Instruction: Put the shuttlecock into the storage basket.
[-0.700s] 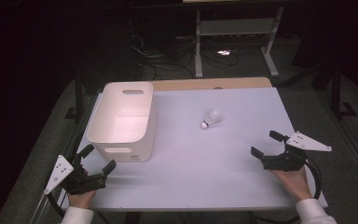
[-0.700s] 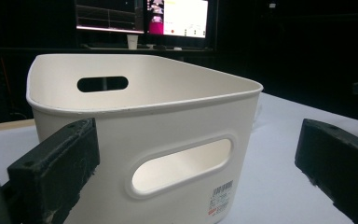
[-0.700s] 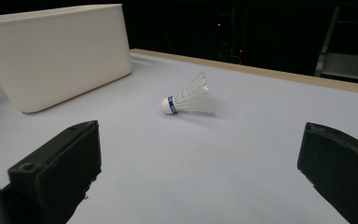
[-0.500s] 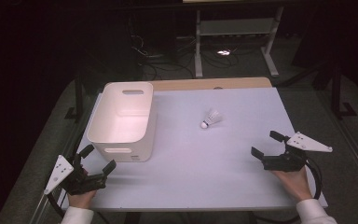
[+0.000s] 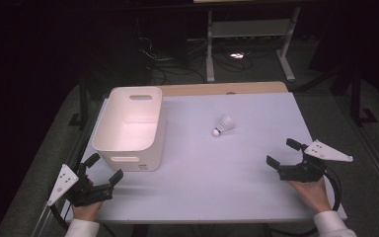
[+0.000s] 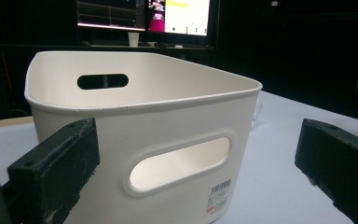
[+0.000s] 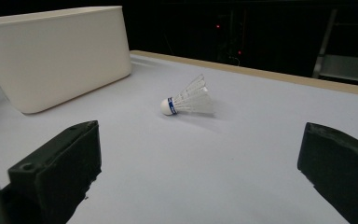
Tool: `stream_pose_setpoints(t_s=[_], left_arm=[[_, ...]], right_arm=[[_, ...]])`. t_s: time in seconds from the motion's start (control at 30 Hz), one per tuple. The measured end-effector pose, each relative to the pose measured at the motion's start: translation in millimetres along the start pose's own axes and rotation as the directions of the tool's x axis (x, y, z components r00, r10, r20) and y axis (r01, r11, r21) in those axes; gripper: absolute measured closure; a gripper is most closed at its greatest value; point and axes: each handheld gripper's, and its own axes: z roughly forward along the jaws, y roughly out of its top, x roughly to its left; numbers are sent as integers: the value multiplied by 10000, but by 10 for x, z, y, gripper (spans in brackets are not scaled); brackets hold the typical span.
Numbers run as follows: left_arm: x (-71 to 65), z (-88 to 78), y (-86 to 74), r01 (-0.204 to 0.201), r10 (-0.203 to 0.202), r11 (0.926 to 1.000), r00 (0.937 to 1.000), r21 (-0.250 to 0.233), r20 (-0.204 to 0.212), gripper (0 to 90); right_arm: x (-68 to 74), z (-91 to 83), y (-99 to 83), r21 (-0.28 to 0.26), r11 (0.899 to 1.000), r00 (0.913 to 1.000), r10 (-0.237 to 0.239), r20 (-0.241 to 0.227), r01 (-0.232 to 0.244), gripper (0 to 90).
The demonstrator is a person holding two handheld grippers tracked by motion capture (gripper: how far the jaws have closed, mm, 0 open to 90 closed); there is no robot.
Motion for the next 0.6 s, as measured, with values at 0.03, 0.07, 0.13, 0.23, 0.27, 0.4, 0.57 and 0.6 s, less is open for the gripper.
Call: stream_pose_setpoints(t_s=[0.03, 0.07, 0.13, 0.23, 0.27, 0.4, 0.57, 0.6], left_arm=[[-2, -9, 5, 30, -30, 10000, 10000, 35, 9, 0], [-7, -13, 11, 58, -58, 10000, 10000, 28, 10, 0], [-18, -18, 24, 60, -60, 10000, 10000, 7, 24, 0], [-31, -16, 61, -127, 127, 9998, 9999, 118, 40, 0], [-42, -16, 76, -140, 140, 9999, 9999, 83, 49, 0], [-82, -30, 140, -518, 515, 9986, 9985, 143, 157, 0], [-124, -23, 247, -704, 700, 9975, 9965, 81, 454, 0], [-126, -17, 270, -781, 777, 9969, 9957, 62, 500, 0]], right_arm=[[-3, 2, -2, 23, 10000, 10000, -23, 16, 23, 0], [-5, 5, -3, 38, 10000, 10000, -33, 37, 33, 0], [-8, 8, -4, 22, 10000, 10000, -28, 28, 28, 0], [0, 8, -5, 55, 10000, 10000, 23, 3, -23, 0], [1, 8, -6, 62, 10000, 10000, 18, -2, -18, 0], [3, 9, -6, 58, 10000, 10000, 13, -10, -13, 0], [9, 22, -8, 87, 10000, 10000, -17, -19, 18, 0], [10, 22, -8, 82, 10000, 10000, -32, -16, 32, 0]])
